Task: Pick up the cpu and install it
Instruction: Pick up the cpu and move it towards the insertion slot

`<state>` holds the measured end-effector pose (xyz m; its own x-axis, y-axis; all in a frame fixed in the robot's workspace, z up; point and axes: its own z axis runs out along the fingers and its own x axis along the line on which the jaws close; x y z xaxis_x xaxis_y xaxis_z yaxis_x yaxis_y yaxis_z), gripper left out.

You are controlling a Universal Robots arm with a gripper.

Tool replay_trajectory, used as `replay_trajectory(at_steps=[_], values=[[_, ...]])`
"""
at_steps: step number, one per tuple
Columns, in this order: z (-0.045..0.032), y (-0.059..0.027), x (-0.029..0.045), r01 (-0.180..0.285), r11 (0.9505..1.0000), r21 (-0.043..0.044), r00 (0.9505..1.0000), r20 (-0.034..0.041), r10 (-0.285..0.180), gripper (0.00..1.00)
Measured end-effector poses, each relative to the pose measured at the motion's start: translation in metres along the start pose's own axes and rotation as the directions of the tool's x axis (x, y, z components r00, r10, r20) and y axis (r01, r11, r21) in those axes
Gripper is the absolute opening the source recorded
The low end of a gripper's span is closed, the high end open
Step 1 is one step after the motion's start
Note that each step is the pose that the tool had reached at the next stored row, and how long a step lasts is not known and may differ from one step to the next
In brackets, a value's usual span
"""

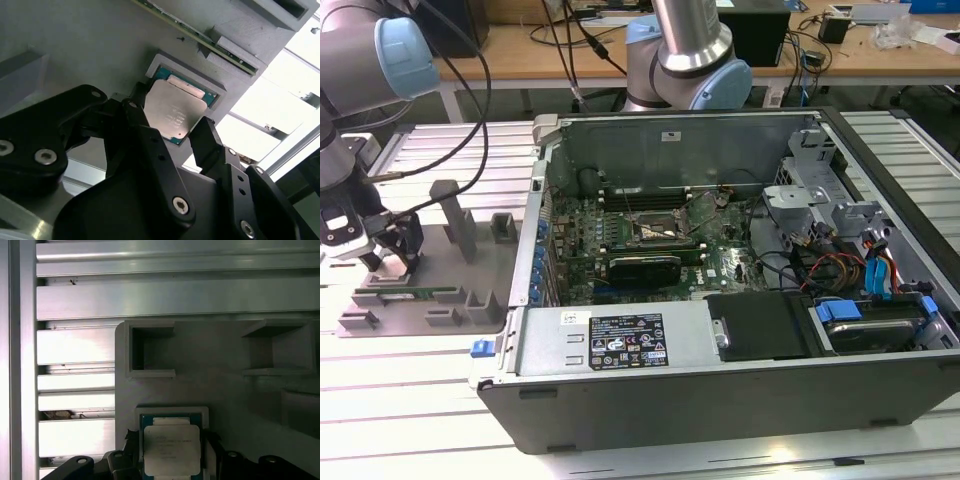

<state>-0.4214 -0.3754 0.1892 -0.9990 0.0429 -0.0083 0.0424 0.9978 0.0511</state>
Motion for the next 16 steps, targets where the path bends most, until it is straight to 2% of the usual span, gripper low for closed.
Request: replay_trajectory(at_steps=[5,6,7,12,13,14,16], values=[[-0.0014,0.0001,0.0001,0.0,1.0,0.0026,1.0,0.0001,0.0,0.62],[-0.0015,0.0001,0.0002,0.0,0.9999,0.0123,1.0,0.006,0.0,0.62],[-0.0015,0.0,0.0001,0.0,0.9999,0.0144,1.0,0.0082,-0.001,0.62],[-0.0015,0.0001,0.0001,0.0,0.9999,0.0144,1.0,0.0085,-0.001,0.62],[-0.0016,0.0,0.0001,0.0,0.9999,0.0145,1.0,0.0083,-0.001,0.6],[-0.0016,0.0,0.0001,0.0,0.9999,0.0145,1.0,0.0084,-0.001,0.54],[-0.0015,0.0,0.0001,0.0,0.9999,0.0144,1.0,0.0085,-0.001,0.54]])
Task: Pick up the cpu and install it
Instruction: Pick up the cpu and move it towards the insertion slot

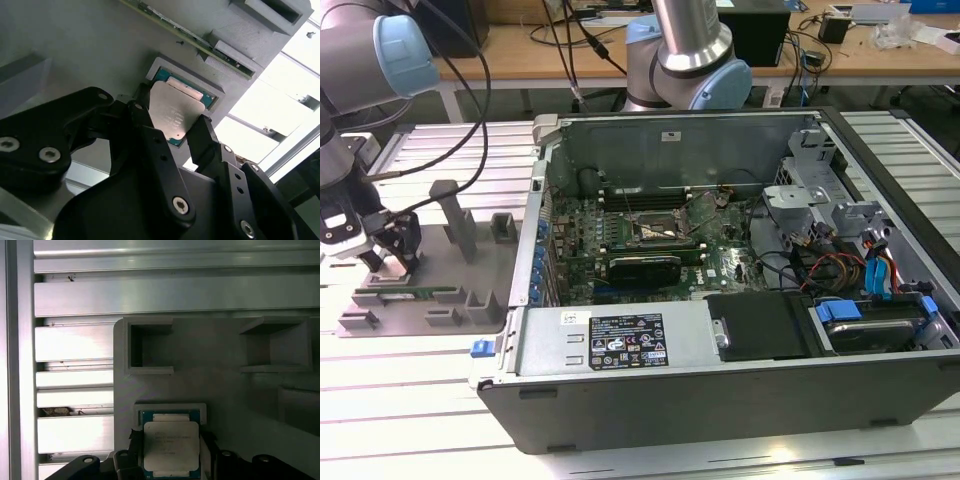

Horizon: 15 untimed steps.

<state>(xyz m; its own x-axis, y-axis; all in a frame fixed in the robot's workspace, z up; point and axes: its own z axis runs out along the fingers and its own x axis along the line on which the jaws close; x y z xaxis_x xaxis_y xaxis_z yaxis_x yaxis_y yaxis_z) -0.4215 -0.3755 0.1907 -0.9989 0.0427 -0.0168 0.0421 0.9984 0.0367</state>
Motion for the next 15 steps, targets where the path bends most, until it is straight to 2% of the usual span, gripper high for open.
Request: replay_trajectory(at_steps=[4,9,11,15], values=[[-0.0017,0.0001,-0.0001,0.0,1.0,-0.0003,1.0,0.0005,0.0,0.54],[-0.0179,0.0007,-0.0003,0.0,1.0,0.0,1.0,0.0001,0.0,0.54],[-0.022,0.0008,-0.0004,0.0,1.0,0.0,1.0,0.0001,0.0,0.54],[-0.0188,0.0006,-0.0001,0.0,1.0,0.0,1.0,0.0007,0.0,0.54]])
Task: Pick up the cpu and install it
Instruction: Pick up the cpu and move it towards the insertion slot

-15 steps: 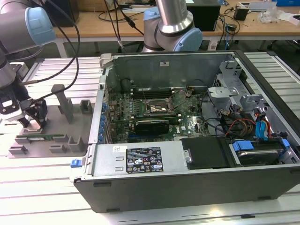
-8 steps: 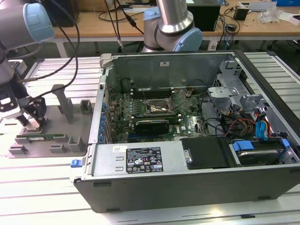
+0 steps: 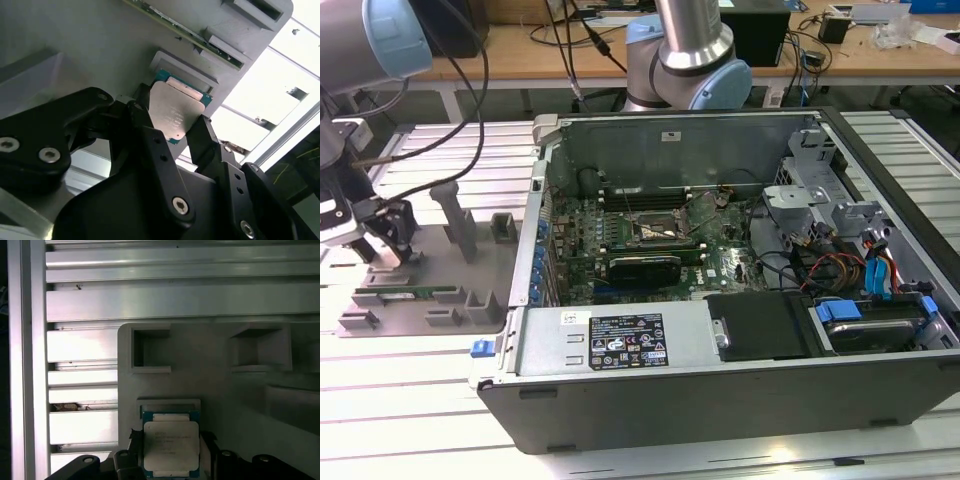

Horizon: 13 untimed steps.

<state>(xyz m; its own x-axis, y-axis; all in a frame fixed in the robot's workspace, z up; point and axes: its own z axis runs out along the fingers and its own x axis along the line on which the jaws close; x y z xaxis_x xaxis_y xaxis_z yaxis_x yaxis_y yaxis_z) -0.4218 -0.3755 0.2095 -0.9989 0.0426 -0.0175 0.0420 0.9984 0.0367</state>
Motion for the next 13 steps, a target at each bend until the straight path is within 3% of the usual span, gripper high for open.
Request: replay_trajectory(at_steps=[13], values=[[0.015,-0.0006,0.0028,0.002,1.0,0.0001,1.0,-0.0001,-0.002,0.54]])
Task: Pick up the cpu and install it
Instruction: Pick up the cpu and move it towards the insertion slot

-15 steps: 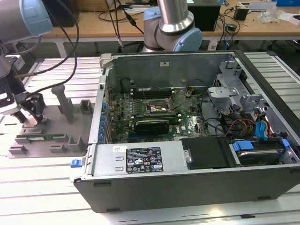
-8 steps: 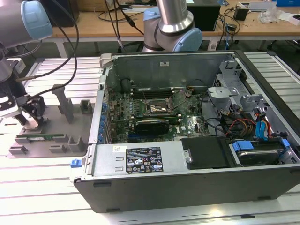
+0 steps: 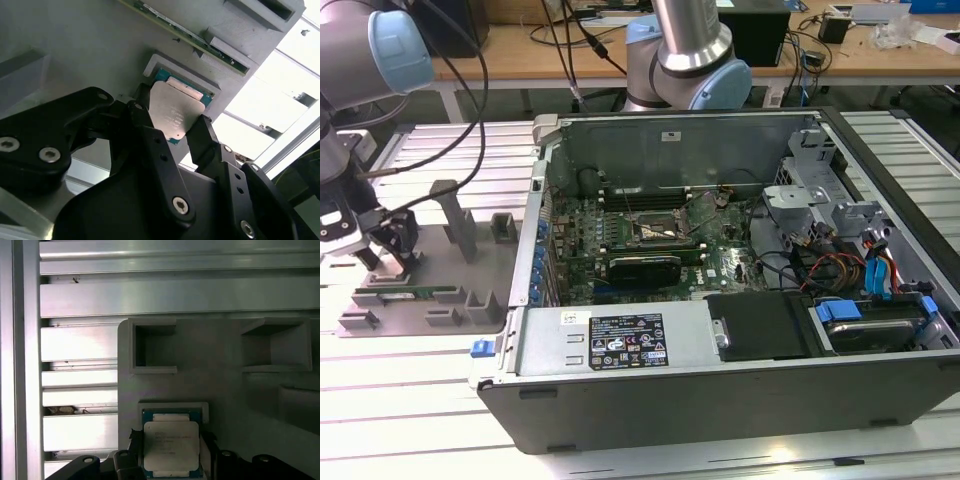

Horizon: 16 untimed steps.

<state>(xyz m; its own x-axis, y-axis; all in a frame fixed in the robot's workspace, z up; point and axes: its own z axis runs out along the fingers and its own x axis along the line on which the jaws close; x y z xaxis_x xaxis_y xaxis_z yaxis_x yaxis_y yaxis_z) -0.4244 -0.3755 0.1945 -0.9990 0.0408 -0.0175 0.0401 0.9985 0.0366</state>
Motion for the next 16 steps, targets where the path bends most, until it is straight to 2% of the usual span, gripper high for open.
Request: replay_trajectory(at_steps=[6,9,10,16], values=[[0.0003,0.0,0.0,0.0,1.0,-0.0001,1.0,0.0001,0.0,0.54],[0.0004,0.0,0.0,0.001,1.0,-0.0001,1.0,0.0,-0.001,0.55],[0.0004,0.0,0.0,0.001,1.0,-0.0001,1.0,0.0001,-0.001,0.62],[0.0015,0.0,-0.0001,0.004,1.0,-0.0002,1.0,0.0,-0.004,0.62]])
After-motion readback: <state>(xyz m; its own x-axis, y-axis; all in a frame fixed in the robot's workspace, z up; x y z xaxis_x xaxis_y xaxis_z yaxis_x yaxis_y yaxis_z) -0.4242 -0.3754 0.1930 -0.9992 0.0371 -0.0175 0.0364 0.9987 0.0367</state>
